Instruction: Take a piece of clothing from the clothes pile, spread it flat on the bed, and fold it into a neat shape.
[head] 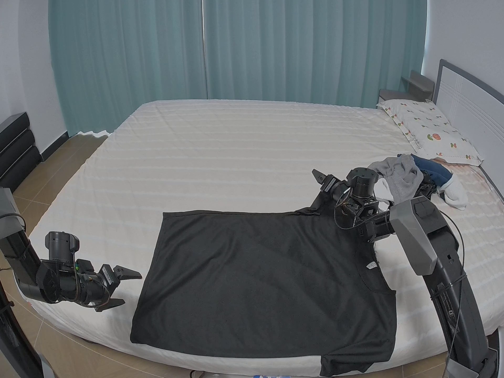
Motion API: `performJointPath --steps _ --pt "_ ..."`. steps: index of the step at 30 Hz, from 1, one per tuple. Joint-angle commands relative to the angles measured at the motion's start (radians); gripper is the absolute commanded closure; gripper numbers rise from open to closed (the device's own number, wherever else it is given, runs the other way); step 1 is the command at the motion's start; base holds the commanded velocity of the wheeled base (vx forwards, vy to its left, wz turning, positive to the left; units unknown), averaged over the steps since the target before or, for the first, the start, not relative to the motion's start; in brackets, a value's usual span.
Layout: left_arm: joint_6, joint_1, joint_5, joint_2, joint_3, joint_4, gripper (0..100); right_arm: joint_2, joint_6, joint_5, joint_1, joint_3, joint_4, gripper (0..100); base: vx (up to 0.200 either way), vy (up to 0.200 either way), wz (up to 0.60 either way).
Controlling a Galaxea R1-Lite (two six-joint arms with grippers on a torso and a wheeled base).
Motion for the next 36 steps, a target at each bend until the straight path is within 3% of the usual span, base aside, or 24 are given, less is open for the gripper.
performJointPath --steps 1,9,17,21,28,29,31,36 --pt "-0.001 0.0 -0.001 0.001 0.0 -0.001 0 0.056 -0.004 -0.002 0.0 -0.001 0.002 0 0.0 0.0 0.0" --pt "0.001 0.0 0.001 0.001 0.0 -0.001 0 0.028 0.0 -0.04 -0.006 -0.001 0.03 0 0.0 0.0 0.0" --pt "0.001 0.0 -0.001 0.002 0.0 -0.002 0 -0.11 0.017 -0.023 -0.014 0.193 0.059 0 0.0 0.0 0.0" --pt "0.001 0.0 -0.001 0.002 0.0 -0.002 0 -0.161 0.063 0.016 -0.006 0.279 0.073 0 0.0 0.0 0.0" --pt "0.001 0.0 -0.001 0.002 0.0 -0.002 0 -0.286 0.209 0.081 0.009 0.341 0.255 0 0.0 0.0 0.0" --pt "0.001 0.0 -0.001 0.001 0.0 -0.002 0 -0.326 0.286 0.125 0.011 0.333 0.324 0 0.0 0.0 0.0" --pt "0.001 0.0 -0.001 0.002 0.0 -0.002 0 -0.331 0.319 0.164 0.011 0.319 0.352 0 0.0 0.0 0.0" --pt "0.001 0.0 -0.002 0.002 0.0 -0.002 0 -0.253 0.319 0.158 0.029 0.25 0.381 0 0.0 0.0 0.0"
